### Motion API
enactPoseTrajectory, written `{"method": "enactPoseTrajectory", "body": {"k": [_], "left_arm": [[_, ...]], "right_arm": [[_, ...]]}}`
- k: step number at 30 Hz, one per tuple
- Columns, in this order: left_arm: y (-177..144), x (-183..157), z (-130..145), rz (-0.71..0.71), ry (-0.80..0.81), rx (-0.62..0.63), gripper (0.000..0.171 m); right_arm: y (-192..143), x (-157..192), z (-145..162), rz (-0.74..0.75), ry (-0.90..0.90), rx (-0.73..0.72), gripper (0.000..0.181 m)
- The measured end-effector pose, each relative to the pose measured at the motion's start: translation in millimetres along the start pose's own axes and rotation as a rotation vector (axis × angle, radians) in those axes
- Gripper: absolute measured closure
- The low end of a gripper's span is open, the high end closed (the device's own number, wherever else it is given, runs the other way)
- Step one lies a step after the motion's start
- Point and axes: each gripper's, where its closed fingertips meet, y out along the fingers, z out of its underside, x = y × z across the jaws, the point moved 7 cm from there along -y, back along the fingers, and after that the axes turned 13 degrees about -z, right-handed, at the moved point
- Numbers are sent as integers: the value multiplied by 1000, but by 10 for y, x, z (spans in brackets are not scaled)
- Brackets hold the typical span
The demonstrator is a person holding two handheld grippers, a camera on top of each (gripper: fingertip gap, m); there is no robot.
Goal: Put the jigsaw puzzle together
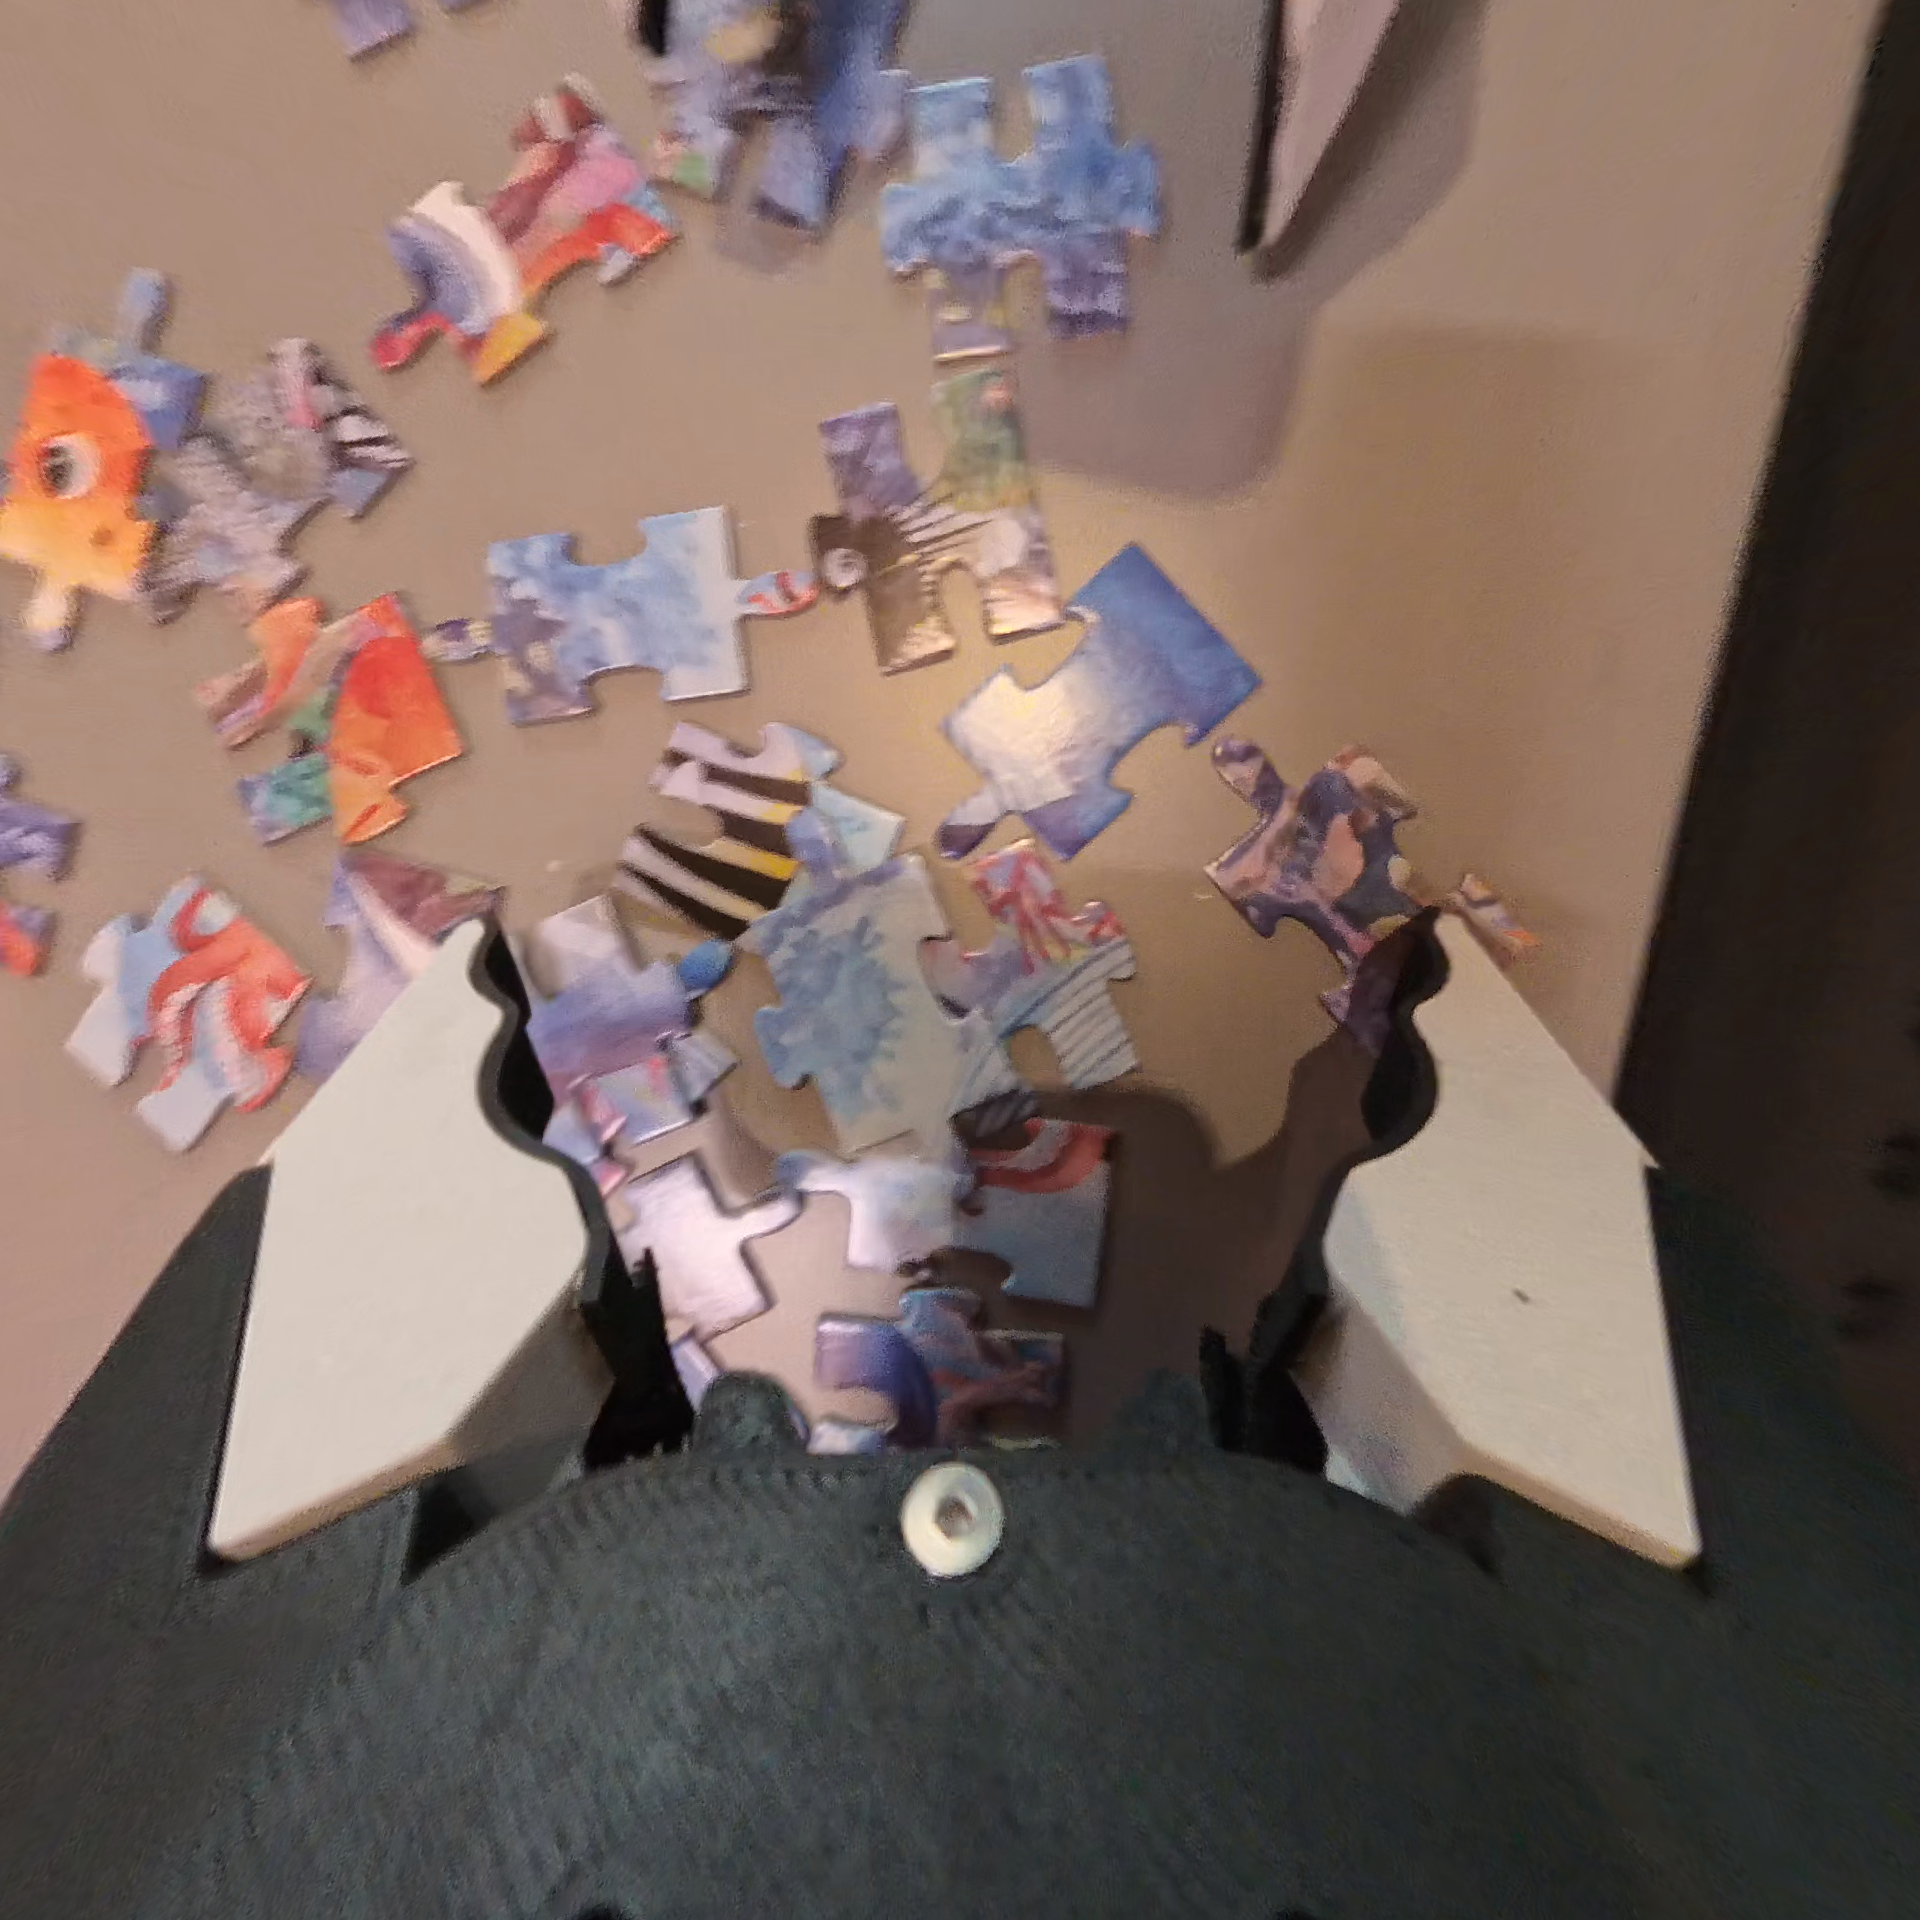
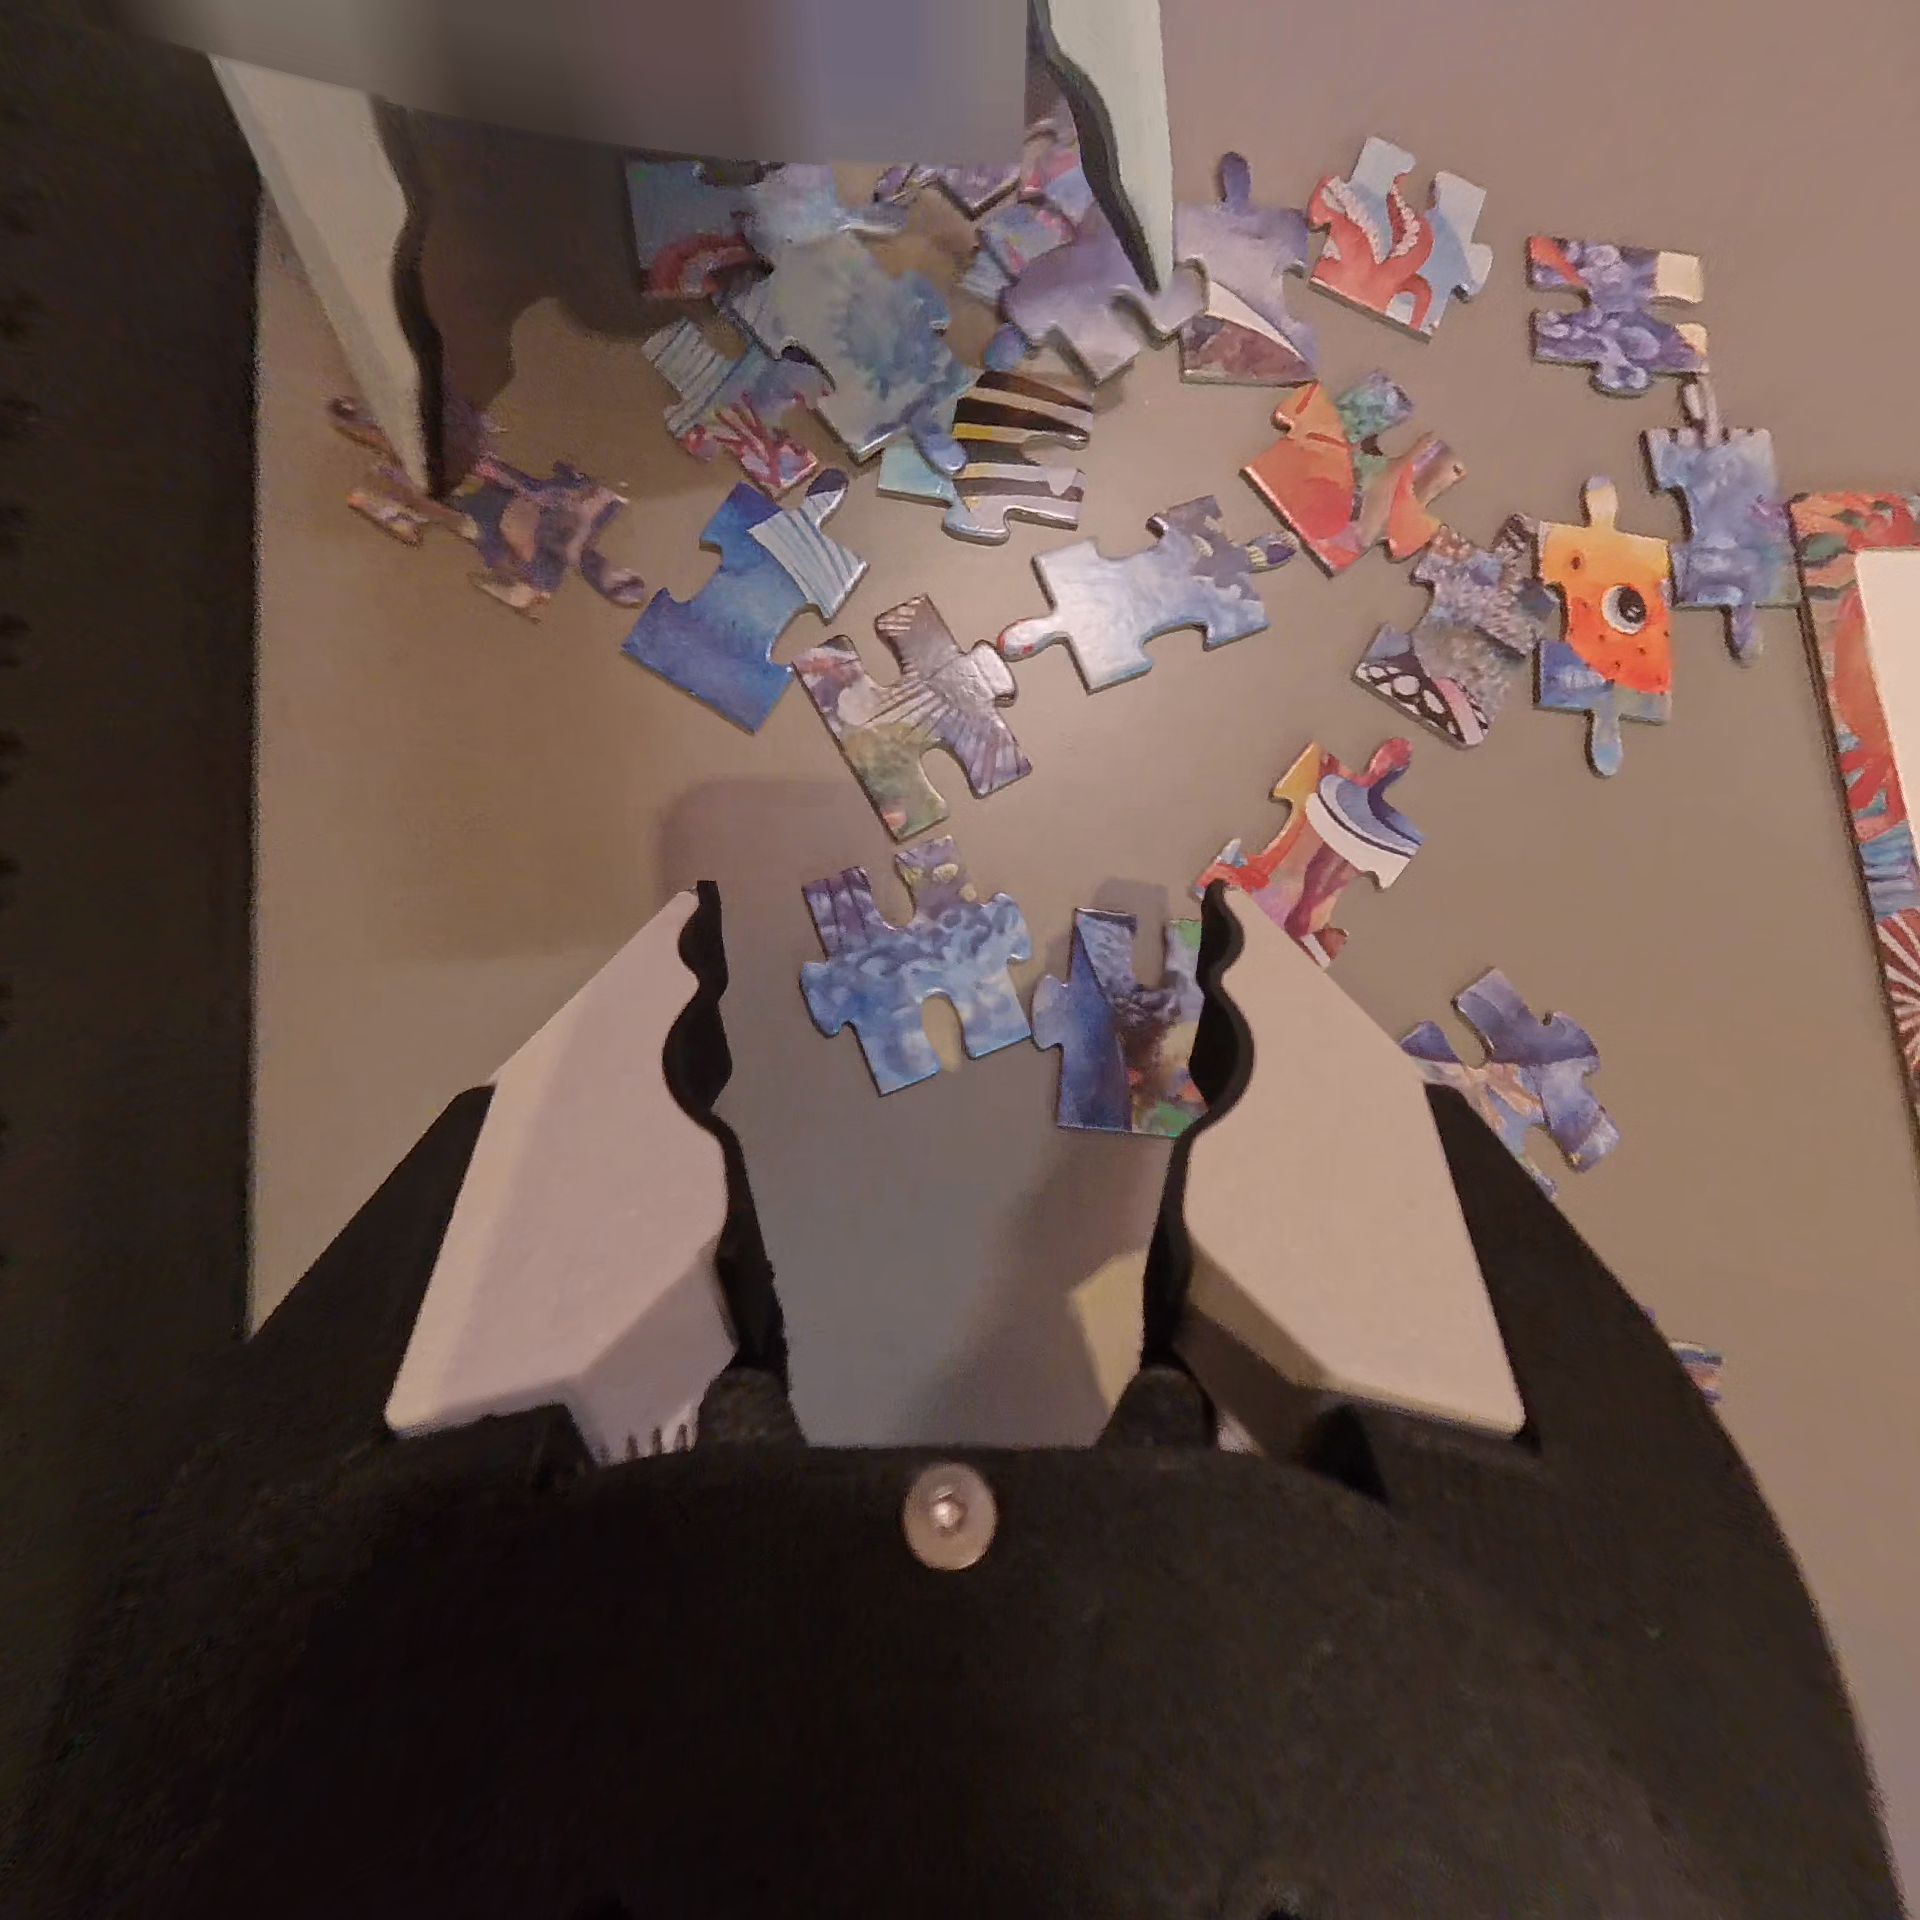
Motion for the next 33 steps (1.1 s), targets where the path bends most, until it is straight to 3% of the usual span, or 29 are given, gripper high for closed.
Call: {"method": "enactPoseTrajectory", "body": {"k": [6,9,12,15,19,24,32,33], "left_arm": [[-250,379,123,-199,-30,21,26],[-427,451,201,-195,-64,1,37],[-491,429,280,-157,-70,-16,68],[-397,296,293,-67,-78,-23,88],[-265,171,265,-25,-79,-21,99],[-209,120,278,14,-74,-31,130],[-210,128,278,18,-62,-49,137],[-224,126,256,20,-48,-63,144]], "right_arm": [[-120,-108,74,47,49,-121,97],[-101,-83,43,34,27,-129,108],[-13,-5,-101,-40,3,-149,115],[70,-39,-212,-22,2,-129,109],[41,-94,-257,23,10,-169,115],[-68,-137,-215,74,22,-233,119],[-126,-149,-144,91,32,-255,121],[-124,-147,-138,90,32,-252,121]]}}
